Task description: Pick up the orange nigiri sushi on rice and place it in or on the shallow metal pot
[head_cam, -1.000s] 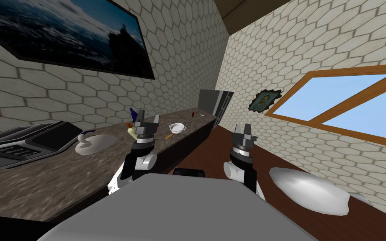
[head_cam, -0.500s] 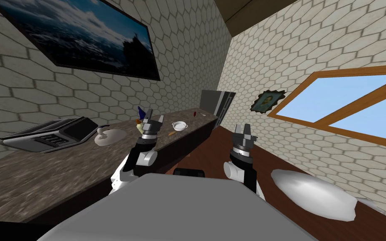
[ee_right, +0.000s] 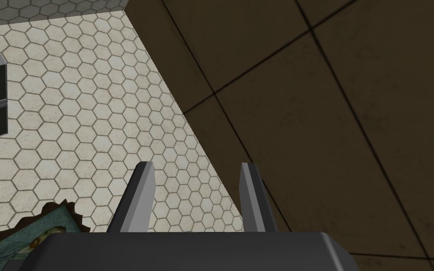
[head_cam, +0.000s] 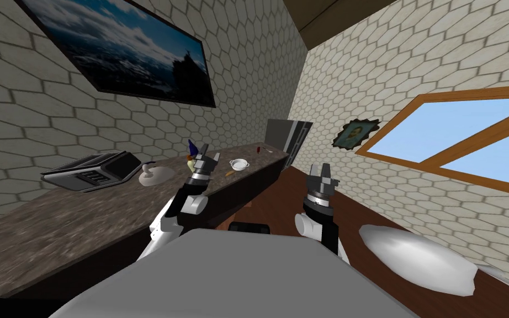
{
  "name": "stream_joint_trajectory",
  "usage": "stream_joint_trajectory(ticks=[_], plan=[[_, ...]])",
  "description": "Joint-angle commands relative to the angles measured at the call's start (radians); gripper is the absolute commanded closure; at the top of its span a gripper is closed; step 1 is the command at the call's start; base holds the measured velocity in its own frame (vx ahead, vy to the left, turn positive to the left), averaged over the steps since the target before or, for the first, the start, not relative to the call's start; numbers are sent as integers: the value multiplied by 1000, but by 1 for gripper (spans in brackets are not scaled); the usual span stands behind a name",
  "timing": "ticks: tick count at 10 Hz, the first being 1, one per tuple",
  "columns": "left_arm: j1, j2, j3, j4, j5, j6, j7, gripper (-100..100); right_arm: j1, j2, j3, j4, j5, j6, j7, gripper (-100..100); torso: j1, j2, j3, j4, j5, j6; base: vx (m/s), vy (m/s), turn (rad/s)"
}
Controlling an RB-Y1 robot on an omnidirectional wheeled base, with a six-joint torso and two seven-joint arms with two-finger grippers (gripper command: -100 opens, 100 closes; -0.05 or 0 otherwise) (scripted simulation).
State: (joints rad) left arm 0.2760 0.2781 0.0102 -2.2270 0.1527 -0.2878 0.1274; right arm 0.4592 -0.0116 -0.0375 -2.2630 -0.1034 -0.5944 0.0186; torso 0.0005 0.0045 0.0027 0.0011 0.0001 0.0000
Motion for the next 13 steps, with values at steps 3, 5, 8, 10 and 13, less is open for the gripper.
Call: stream_joint_trajectory(ticks=[3, 5, 8, 10, 13], plan=[[-33, 31, 3, 22, 12, 90, 30, -100, 0, 0, 0, 0, 0, 0, 0, 0, -2, -1, 0, 0, 0, 0, -59, -5, 36], [-58, 49, 5, 38, 20, 146, 49, -100, 0, 0, 0, 0, 0, 0, 0, 0, -1, 0, 0, 0, 0, 0, -63, 9, 40], [-107, 82, 12, 72, 37, 236, 92, -100, 0, 0, 0, 0, 0, 0, 0, 0, 0, -1, -1, 0, 0, 0, -57, 15, 27], [-131, 96, 15, 90, 46, 296, 115, -100, 0, 0, 0, 0, 0, 0, 0, 0, 0, -2, -1, 0, 0, 0, -42, 10, 19], [-156, 108, 20, 110, 55, 366, 138, -100, 0, 0, 0, 0, 0, 0, 0, 0, -1, -3, -2, -1, 0, 0, -28, 8, 4]])
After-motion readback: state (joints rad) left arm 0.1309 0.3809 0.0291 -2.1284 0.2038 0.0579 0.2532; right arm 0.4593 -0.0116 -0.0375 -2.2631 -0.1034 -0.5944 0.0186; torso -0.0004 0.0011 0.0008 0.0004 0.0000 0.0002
